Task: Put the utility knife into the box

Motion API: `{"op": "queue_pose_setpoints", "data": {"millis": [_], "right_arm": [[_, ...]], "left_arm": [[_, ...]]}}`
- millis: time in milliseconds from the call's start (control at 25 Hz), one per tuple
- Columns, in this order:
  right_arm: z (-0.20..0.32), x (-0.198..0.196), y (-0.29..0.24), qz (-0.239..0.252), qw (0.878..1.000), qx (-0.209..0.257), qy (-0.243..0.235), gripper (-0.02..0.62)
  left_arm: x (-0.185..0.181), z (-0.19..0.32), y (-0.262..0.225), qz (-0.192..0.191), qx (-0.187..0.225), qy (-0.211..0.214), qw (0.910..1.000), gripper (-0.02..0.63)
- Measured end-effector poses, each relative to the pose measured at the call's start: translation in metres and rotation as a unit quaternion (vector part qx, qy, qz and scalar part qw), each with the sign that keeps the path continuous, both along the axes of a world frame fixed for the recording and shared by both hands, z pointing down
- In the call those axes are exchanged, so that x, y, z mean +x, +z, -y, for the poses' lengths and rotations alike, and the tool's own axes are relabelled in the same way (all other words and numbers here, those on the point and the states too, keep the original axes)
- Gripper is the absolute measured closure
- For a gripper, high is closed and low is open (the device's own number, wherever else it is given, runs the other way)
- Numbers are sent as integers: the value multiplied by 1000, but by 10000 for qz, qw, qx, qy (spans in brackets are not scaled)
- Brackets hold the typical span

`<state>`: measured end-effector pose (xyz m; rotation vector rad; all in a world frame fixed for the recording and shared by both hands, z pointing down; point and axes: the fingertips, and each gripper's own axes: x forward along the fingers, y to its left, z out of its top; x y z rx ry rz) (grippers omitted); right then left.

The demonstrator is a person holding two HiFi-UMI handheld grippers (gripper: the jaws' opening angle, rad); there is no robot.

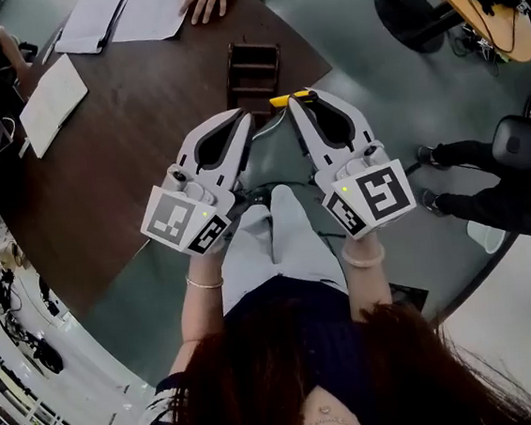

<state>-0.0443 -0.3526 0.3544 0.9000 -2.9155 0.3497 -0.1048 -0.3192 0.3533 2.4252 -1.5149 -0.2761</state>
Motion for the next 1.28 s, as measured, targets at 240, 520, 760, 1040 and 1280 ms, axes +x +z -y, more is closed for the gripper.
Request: {"op": "queue_pose_setpoints", "data": {"millis": [240,520,760,1040,1280], "right_arm": [[14,-13,74,-181,9990,-370,194,541],[17,-27,128,-282,9978,-469,383,541],[14,-40,160,-619,9970,-292,371,541],[14,-50,169,-679,9967,-361,260,541],[19,-39,157,-544,9976,-257,353,541]], "left_arm": [[-3,13,48,-171,-234,-5,9996,606],[-10,17,93,-363,-417,-91,9984,606],[-14,9,121,-509,-599,-148,9968,606],[-20,8,129,-561,-675,-128,9961,606],[-17,13,120,-495,-548,-98,9972,606]]}}
